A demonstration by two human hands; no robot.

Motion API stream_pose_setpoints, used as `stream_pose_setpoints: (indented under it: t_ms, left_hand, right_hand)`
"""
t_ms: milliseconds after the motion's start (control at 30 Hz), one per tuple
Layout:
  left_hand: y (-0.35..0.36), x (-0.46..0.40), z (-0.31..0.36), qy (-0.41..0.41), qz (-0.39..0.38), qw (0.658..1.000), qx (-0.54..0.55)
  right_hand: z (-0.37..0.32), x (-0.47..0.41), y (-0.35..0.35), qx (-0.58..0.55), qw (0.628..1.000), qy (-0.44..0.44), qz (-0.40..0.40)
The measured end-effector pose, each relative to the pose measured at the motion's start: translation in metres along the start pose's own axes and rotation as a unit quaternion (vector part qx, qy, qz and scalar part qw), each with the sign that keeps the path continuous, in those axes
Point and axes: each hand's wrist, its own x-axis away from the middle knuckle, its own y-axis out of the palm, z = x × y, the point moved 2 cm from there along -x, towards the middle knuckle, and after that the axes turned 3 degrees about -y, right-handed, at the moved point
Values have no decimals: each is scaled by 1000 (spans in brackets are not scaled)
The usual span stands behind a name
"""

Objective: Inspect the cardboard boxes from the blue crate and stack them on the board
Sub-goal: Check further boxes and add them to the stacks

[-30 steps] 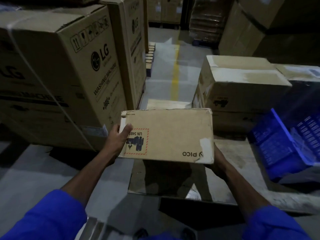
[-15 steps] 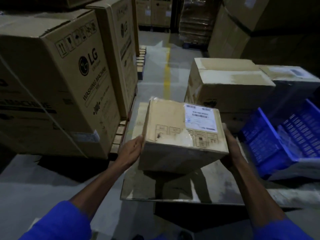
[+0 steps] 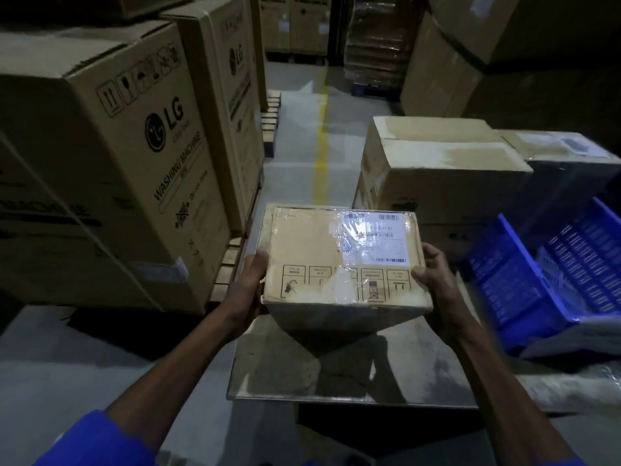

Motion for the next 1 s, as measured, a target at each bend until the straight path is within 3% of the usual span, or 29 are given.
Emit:
stream_pose_setpoints:
  t_ms: [233, 400, 600, 767, 900, 1000]
  left_hand:
    - [9, -5, 17, 19, 22, 999, 15]
    - [3, -7, 24, 7, 28, 1000, -1]
    - [-19, -1, 23, 15, 8, 999, 44]
    - [-56, 10, 22, 26, 65, 990, 127]
    - [-82, 13, 20, 67, 145, 986, 48]
    - [-71, 9, 21, 54, 192, 971, -134]
  right_hand:
    - [5, 4, -5, 26, 999, 6, -19]
    - [14, 2, -7, 58, 997, 51, 18]
    - [54, 0, 16, 182, 966, 180, 36]
    - [75, -7, 30, 103, 961, 255, 31]
    - [62, -18, 27, 66, 978, 179, 83]
    - [47, -22, 9, 34, 982, 143, 120]
